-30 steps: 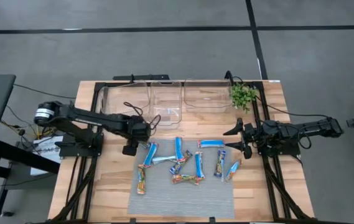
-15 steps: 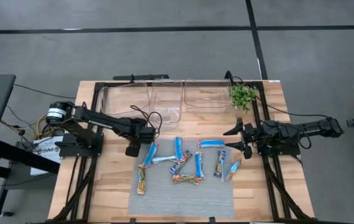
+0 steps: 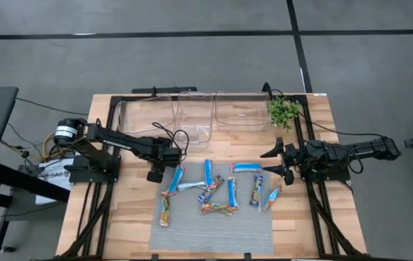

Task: Pick and place Granola Bars by type
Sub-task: Put the left blue granola bar into the middle transparent bin

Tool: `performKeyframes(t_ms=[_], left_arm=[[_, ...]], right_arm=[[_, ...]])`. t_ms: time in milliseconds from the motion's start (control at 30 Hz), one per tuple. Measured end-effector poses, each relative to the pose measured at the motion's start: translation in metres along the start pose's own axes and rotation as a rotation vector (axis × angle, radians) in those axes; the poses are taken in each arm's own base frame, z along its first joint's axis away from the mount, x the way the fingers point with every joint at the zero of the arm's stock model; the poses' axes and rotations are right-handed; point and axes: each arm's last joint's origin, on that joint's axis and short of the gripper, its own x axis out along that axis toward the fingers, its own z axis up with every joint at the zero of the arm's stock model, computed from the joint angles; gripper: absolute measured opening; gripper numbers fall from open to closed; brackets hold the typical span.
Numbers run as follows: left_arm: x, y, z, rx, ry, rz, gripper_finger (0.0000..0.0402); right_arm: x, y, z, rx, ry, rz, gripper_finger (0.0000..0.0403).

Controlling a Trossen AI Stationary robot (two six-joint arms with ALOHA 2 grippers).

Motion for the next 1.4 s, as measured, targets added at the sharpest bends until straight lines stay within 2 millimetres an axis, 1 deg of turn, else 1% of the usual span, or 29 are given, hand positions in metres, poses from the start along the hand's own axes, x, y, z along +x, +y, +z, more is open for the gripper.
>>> performKeyframes(t_ms=[167, 300, 467, 667, 767, 867, 1100, 1300, 1400], left_arm=[[0.0, -0.001, 0.0, -0.018, -0.005, -0.027, 0.0082], [0.0, -0.004, 0.001, -0.036, -0.009, -0.045, 0.0049], [-0.004, -0.007, 0.001, -0.067, -0.023, -0.061, 0.0033], [-0.02, -0.006, 0.001, -0.16, -0.128, -0.084, 0.0032], [-0.034, -0.004, 0.001, -0.228, -0.229, -0.081, 0.0032], [-0.052, -0.001, 0.002, -0.307, -0.367, -0.082, 0.0032], [-0.101, 0.012, 0.005, -0.482, -0.783, -0.14, 0.0032], [-0.15, 0.019, 0.0, -0.531, -1.167, -0.192, 0.0032], [-0.165, 0.02, -0.004, -0.529, -1.285, -0.195, 0.0032]], right_arm=[[0.0, 0.0, 0.0, 0.0, 0.0, 0.0, 0.024], [0.0, 0.0, 0.0, 0.0, 0.0, 0.0, 0.024], [0.0, 0.0, 0.0, 0.0, 0.0, 0.0, 0.024], [0.0, 0.0, 0.0, 0.0, 0.0, 0.0, 0.024], [0.0, 0.0, 0.0, 0.0, 0.0, 0.0, 0.024], [0.0, 0.0, 0.0, 0.0, 0.0, 0.0, 0.024], [0.0, 0.0, 0.0, 0.0, 0.0, 0.0, 0.024], [0.0, 0.0, 0.0, 0.0, 0.0, 0.0, 0.024], [0.0, 0.0, 0.0, 0.0, 0.0, 0.0, 0.024]])
